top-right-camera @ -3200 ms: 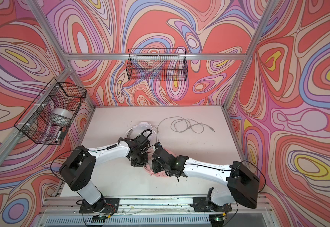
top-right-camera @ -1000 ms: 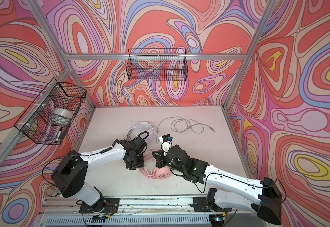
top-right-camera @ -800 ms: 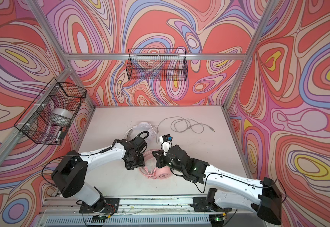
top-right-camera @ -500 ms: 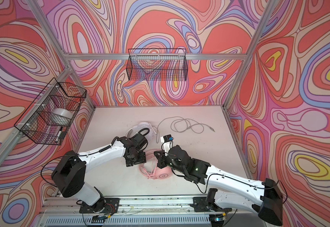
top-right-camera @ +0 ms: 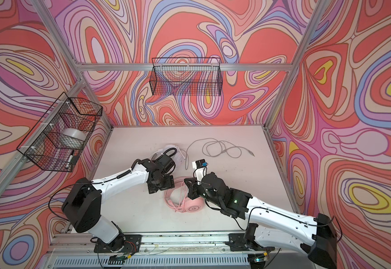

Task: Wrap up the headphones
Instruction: 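Release the plug and lift the right gripper away from the pink headset, then move the left gripper to the white headset band while the right gripper rises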

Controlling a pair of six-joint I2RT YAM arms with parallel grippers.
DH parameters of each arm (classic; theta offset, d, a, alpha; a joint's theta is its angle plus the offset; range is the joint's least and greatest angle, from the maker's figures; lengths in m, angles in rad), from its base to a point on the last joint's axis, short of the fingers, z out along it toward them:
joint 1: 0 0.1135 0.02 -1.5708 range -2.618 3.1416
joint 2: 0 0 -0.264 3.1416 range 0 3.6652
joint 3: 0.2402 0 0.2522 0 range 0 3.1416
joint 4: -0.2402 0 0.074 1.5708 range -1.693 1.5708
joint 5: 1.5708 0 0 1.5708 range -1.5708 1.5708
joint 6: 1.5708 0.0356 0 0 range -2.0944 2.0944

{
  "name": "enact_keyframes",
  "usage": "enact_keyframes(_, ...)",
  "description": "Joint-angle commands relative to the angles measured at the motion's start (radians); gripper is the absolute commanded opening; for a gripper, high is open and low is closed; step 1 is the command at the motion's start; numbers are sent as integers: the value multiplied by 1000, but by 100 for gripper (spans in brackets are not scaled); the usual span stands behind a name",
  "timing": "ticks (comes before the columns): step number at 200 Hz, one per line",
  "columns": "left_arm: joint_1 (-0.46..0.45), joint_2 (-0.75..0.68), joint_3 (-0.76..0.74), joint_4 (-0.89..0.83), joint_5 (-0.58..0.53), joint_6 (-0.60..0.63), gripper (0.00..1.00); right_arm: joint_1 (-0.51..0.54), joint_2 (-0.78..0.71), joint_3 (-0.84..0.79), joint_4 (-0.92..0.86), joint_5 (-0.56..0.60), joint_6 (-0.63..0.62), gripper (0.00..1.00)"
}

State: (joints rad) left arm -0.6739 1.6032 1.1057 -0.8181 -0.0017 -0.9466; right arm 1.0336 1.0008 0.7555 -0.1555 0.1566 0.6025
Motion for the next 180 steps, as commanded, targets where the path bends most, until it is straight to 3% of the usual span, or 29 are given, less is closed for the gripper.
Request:
enact_keyframes(1,12,-66,27,-12,-17,-8,86,-2,-25,2,-33,22,-18,0)
enact_keyframes(24,26,-132,7,-32,13,16,83,-3,-39,3,-64,37,-31,0)
enact_keyframes(50,31,-209,-42,-60,73,52,69,-3,-67,2,-99,60,-43,0)
enact_keyframes(75,50,-276,-87,-100,36,58,56,-3,-113,-1,-148,113,-49,0)
enact_keyframes(87,87,-305,-112,-84,43,61,54,-4,-138,7,-191,146,-52,0)
enact_keyframes(115,211,-313,-103,-53,67,104,63,-9,-194,37,-313,222,-58,2)
enact_keyframes(145,314,-210,-11,-40,95,197,76,-12,-237,76,-440,304,-52,7)
enact_keyframes(180,371,-60,52,22,125,232,85,-18,-273,111,-557,394,-8,25)
